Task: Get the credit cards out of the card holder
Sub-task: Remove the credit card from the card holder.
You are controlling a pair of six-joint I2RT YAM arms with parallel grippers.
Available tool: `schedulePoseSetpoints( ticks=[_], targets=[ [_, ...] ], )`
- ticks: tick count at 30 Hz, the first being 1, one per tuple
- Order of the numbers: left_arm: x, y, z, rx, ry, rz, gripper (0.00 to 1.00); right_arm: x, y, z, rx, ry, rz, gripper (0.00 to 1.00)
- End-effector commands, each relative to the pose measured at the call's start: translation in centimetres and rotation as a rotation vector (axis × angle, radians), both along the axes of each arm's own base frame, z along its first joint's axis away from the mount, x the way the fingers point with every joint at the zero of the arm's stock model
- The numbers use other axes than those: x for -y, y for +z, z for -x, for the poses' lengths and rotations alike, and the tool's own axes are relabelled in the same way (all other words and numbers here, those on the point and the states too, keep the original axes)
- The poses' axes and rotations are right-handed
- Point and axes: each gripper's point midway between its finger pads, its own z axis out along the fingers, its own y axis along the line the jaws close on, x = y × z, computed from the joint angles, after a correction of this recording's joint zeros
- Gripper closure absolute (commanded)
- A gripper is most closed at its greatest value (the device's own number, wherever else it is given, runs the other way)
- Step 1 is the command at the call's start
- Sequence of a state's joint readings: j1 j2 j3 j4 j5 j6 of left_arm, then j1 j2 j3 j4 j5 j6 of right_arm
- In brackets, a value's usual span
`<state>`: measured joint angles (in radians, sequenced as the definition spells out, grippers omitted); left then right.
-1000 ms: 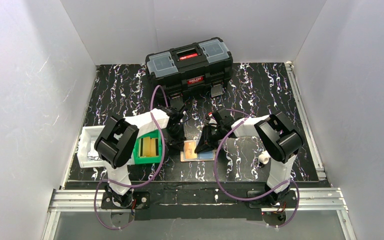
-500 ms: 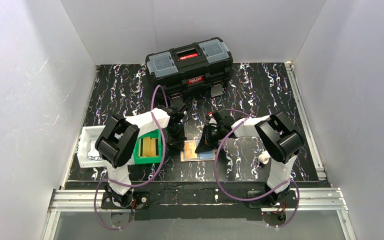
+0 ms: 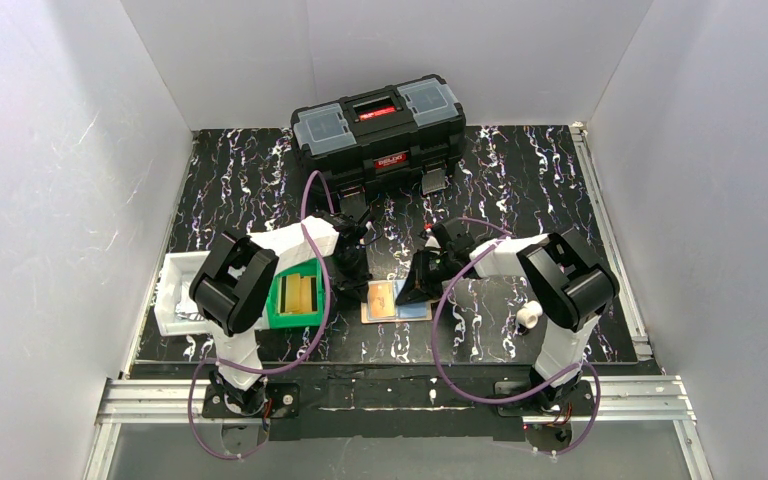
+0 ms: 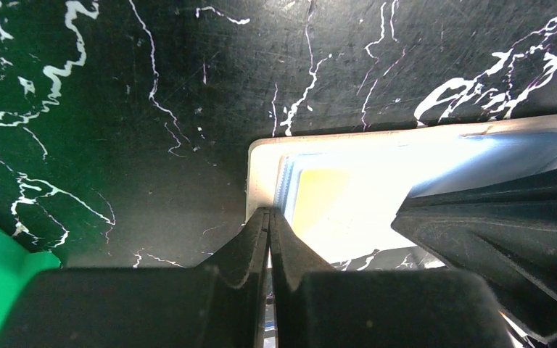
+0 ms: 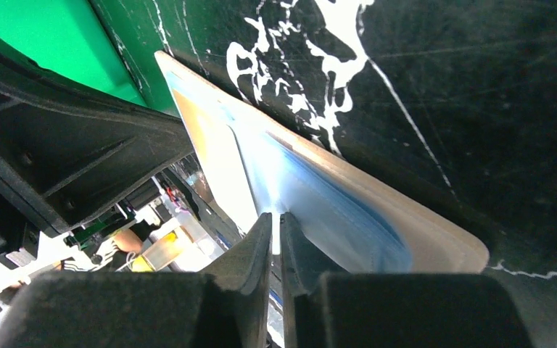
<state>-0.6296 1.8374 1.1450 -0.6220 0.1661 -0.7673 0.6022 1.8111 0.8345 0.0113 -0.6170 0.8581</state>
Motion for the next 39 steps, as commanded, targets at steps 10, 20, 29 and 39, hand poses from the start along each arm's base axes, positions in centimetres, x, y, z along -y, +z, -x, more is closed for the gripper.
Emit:
schedulePoseSetpoints(
  ticks=[10,20,29,39],
  targets=[
    [-3.8,-4.9,4.5,-0.161,-0.033,-0.18,1.0,-2.0,1.8,-0.7,0.013,0.002,-0.172,0.72],
    [-3.7,-4.7,4.5,-0.163,-0.037,-0.172,1.0,-2.3,1.2,-0.8,-0.02,-0.006,-0.191,0.71],
    [-3.6,-4.8,4.5,-0.165,-0.039,-0.17,1.0,-2.8,1.9,-0.6,-0.028,0.006,-0.255,0.73],
    [-3.1,-4.7,4.4,-0.165,-0.045,-0.15,1.0,-3.2,1.6,-0.7,-0.052,0.009,-0.283,0.74]
  ],
)
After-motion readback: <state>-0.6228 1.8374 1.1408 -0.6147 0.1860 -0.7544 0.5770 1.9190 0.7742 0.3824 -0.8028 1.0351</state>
